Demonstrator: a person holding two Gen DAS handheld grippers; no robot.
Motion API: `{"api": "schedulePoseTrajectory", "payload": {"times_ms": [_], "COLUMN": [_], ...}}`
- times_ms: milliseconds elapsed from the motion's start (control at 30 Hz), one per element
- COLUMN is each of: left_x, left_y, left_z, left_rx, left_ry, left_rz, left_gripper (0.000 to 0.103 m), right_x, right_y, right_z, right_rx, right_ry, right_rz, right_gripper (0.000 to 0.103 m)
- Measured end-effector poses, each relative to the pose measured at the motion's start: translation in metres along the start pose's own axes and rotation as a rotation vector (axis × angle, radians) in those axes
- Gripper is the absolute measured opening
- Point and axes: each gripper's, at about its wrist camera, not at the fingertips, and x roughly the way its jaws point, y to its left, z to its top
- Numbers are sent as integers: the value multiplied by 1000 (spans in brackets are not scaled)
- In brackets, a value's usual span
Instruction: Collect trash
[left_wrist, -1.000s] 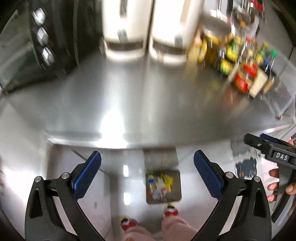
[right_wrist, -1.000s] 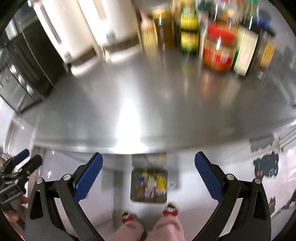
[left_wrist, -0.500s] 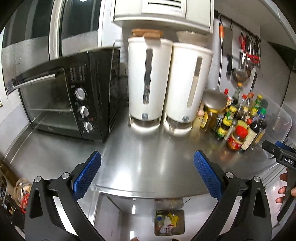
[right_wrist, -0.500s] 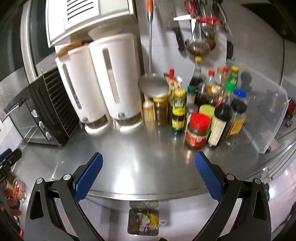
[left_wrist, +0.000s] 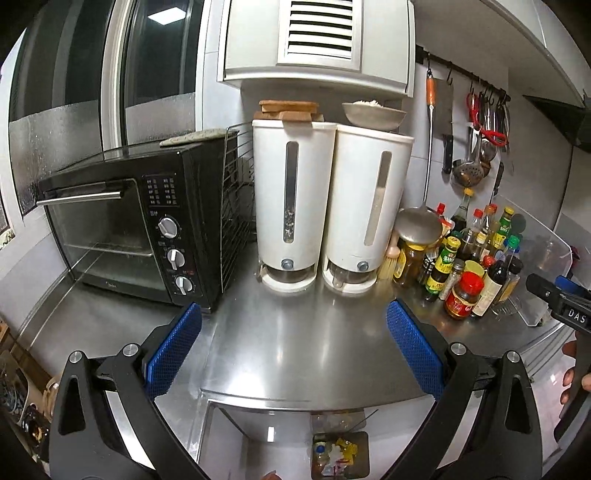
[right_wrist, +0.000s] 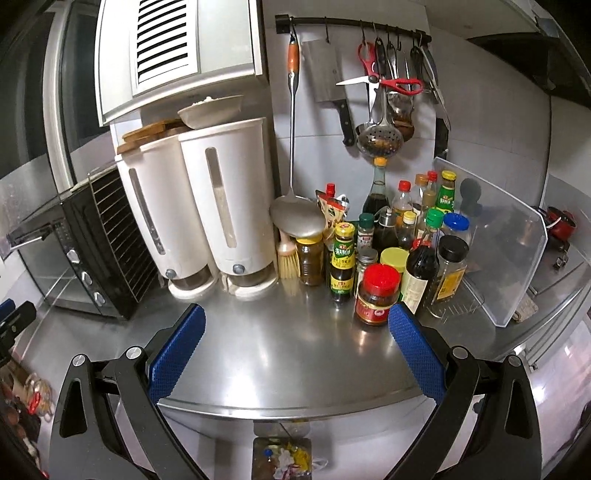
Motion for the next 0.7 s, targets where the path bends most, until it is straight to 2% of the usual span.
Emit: {"api": "schedulePoseTrajectory", "payload": {"times_ms": [700], "left_x": [-3], "left_y": [-1], "left_z": [3], "left_rx": [-1], "left_ry": [-13], "left_rz": [-7], "left_gripper": [95], "right_x": [-4], "right_y": [6], "right_z": [4], "right_rx": [-12], "right_ry": [-21], "right_rz": [8], "right_gripper": [100]}}
